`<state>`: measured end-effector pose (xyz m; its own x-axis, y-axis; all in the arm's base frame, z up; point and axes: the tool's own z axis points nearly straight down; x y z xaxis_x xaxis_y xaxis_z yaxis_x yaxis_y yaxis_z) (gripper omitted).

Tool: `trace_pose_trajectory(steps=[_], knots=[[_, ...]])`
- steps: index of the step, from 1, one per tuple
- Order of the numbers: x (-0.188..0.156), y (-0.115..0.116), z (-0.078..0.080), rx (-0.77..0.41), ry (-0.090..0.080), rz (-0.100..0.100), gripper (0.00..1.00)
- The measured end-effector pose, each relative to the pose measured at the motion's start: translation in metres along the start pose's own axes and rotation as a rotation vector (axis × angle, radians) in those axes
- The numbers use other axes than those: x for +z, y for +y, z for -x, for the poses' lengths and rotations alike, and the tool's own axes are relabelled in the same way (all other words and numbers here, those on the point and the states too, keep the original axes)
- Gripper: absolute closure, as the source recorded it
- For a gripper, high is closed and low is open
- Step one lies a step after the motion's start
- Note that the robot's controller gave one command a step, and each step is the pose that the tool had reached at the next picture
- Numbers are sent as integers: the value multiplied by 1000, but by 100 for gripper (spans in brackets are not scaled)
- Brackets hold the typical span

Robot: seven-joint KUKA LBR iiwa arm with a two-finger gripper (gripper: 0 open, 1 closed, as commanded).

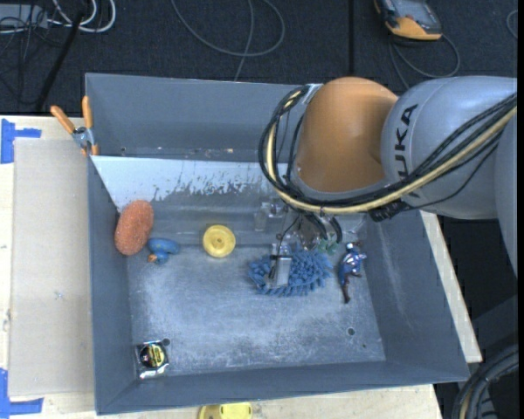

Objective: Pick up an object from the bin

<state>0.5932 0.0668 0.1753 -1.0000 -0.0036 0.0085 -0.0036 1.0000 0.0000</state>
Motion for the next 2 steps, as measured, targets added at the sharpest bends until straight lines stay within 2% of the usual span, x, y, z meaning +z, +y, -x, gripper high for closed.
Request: trace_pose_trajectory(steps=[1,2], knots=[[-5,0,2,1,-8,0,0],[27,-25,10,-34,-14,2,0]])
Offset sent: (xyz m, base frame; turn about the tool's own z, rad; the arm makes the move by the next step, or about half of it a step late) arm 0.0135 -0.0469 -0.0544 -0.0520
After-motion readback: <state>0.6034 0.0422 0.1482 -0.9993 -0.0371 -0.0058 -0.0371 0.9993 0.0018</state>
